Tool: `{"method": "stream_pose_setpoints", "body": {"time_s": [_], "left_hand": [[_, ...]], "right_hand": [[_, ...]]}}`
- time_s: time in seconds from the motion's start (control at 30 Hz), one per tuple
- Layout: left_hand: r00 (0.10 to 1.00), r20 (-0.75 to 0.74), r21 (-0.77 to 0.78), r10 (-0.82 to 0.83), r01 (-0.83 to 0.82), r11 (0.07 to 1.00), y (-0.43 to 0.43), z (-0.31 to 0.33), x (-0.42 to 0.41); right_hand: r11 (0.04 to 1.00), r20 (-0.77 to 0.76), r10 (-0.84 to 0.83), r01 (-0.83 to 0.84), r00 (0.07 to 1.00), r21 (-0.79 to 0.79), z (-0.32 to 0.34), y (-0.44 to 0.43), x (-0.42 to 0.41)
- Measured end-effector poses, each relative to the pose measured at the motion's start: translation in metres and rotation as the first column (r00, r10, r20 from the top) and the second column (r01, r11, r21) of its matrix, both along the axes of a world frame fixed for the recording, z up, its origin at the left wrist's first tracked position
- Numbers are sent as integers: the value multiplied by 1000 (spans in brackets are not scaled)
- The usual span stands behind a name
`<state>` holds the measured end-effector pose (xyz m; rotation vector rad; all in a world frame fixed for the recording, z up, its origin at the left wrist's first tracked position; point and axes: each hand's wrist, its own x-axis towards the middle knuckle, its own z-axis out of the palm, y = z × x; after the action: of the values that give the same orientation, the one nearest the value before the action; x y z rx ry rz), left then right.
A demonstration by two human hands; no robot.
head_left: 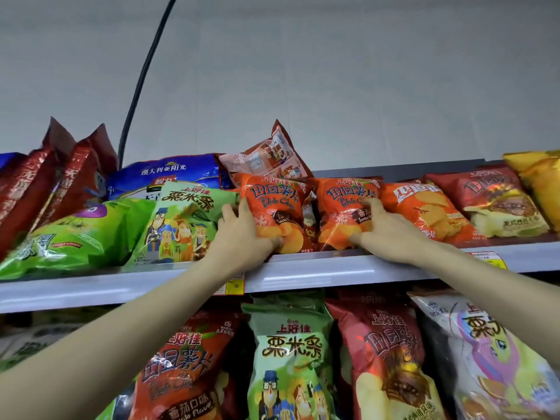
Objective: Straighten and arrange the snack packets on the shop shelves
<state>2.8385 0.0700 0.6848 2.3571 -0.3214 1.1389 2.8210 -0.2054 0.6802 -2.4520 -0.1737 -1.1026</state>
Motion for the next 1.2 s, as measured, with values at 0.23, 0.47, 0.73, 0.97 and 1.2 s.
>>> {"method": "stream_pose_setpoints", "body": {"time_s": [0.23,0.47,0.73,0.97,1.2], "left_hand": [[997,71,65,26,-30,997,6,-3,-6],[992,52,146,114,-121,982,3,6,-23],[949,229,192,215,-260,946,-30,5,-67],[989,28,234,142,-145,961,-121,25,-61],[989,-137,36,50,-46,998,-190,54,-9]], "right_hand": [[1000,31,10,-10,999,-5,-1,-1,-1],[992,-9,-29,28,1000,-121,5,-21,-2],[909,110,-166,195,980,-370,15,-78,-15],[985,28,-156,158,987,-70,27,-143,0],[958,-206,104,-42,973,284,37,-178,19]]}}
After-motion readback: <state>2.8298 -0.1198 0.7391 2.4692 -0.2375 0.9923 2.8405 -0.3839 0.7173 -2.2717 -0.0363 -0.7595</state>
